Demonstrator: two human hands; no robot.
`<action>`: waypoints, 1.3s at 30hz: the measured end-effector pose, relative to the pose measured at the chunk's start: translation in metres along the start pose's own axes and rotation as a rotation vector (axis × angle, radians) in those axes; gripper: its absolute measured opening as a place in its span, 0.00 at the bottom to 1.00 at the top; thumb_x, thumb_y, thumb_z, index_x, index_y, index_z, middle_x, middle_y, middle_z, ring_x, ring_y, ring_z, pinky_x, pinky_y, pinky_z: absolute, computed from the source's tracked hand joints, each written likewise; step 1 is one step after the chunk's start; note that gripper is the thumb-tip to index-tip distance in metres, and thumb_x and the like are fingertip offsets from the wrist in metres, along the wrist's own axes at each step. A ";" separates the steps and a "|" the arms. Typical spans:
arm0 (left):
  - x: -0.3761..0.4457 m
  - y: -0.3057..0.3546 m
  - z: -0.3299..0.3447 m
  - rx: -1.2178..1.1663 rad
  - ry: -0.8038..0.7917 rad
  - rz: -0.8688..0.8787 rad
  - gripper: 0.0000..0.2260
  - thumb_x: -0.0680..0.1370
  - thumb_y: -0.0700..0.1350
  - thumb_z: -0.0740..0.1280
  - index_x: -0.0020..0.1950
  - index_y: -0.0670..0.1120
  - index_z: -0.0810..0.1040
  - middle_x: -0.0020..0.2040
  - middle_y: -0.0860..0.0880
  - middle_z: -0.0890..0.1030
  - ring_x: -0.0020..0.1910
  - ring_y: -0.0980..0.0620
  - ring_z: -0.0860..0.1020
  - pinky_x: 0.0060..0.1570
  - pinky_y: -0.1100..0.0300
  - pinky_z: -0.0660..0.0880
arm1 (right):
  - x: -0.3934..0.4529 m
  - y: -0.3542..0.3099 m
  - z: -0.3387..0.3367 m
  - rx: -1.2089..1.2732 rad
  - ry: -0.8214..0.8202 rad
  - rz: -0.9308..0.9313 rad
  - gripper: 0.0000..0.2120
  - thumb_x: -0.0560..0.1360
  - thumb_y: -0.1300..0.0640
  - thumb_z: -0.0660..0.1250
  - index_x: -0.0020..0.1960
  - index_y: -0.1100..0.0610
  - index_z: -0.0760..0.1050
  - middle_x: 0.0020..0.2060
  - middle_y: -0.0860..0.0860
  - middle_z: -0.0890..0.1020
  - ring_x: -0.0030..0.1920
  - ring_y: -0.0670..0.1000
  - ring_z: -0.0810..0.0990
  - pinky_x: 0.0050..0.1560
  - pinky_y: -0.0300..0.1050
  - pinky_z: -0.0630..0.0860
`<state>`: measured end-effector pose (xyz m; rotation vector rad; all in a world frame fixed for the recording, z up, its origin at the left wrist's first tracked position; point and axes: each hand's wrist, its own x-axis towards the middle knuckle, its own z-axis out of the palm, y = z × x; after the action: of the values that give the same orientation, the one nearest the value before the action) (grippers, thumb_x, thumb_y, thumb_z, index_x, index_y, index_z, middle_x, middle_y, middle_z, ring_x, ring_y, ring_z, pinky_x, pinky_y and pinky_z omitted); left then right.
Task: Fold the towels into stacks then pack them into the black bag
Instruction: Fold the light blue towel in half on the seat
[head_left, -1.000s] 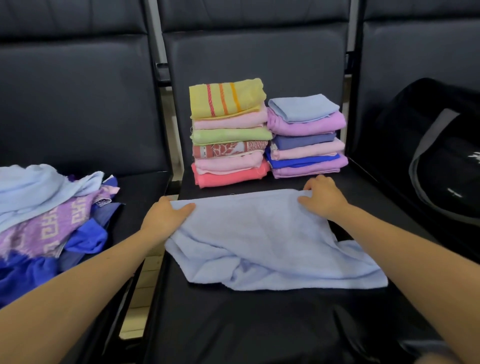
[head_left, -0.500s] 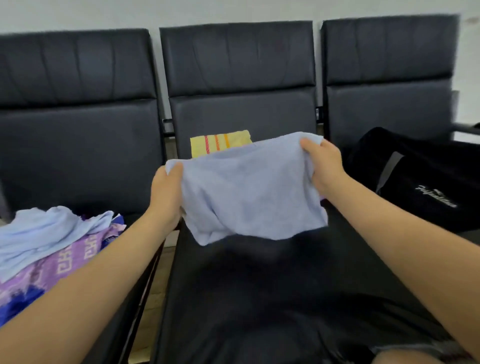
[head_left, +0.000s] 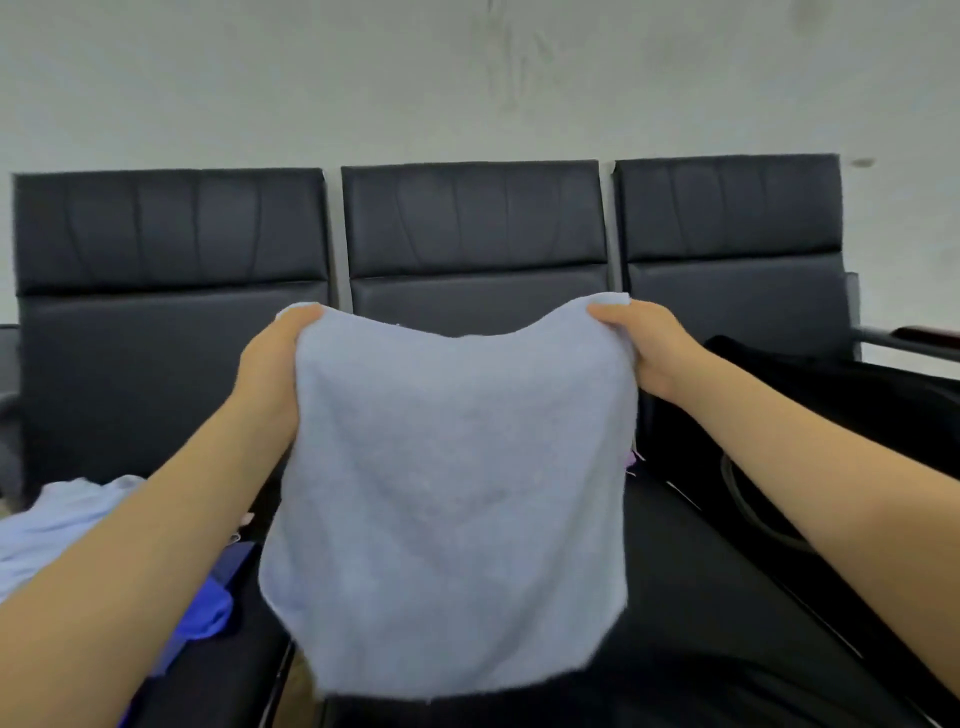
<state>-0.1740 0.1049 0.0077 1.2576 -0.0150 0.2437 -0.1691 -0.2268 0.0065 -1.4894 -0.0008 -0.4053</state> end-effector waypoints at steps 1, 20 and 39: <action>0.002 -0.002 -0.004 0.004 -0.037 -0.071 0.07 0.70 0.51 0.69 0.44 0.50 0.80 0.41 0.51 0.82 0.38 0.51 0.78 0.40 0.61 0.75 | 0.001 0.002 -0.002 0.032 -0.024 0.082 0.21 0.70 0.56 0.72 0.61 0.61 0.77 0.55 0.56 0.83 0.55 0.56 0.82 0.57 0.52 0.78; 0.031 -0.190 -0.034 1.139 -0.056 0.092 0.04 0.77 0.41 0.63 0.44 0.47 0.77 0.41 0.49 0.80 0.35 0.51 0.80 0.32 0.60 0.72 | -0.024 0.192 -0.032 -0.758 0.176 0.282 0.08 0.75 0.65 0.62 0.38 0.57 0.70 0.36 0.53 0.79 0.31 0.54 0.82 0.34 0.44 0.75; 0.024 -0.215 -0.042 1.225 -0.134 0.262 0.14 0.79 0.42 0.63 0.65 0.47 0.72 0.63 0.45 0.72 0.54 0.49 0.74 0.50 0.59 0.71 | -0.038 0.214 0.025 -0.906 -0.051 0.030 0.21 0.76 0.59 0.65 0.68 0.57 0.69 0.62 0.56 0.73 0.58 0.56 0.75 0.55 0.45 0.70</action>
<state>-0.1150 0.0869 -0.2037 2.4973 -0.1672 0.4183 -0.1422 -0.1873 -0.2073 -2.3883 0.1862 -0.3570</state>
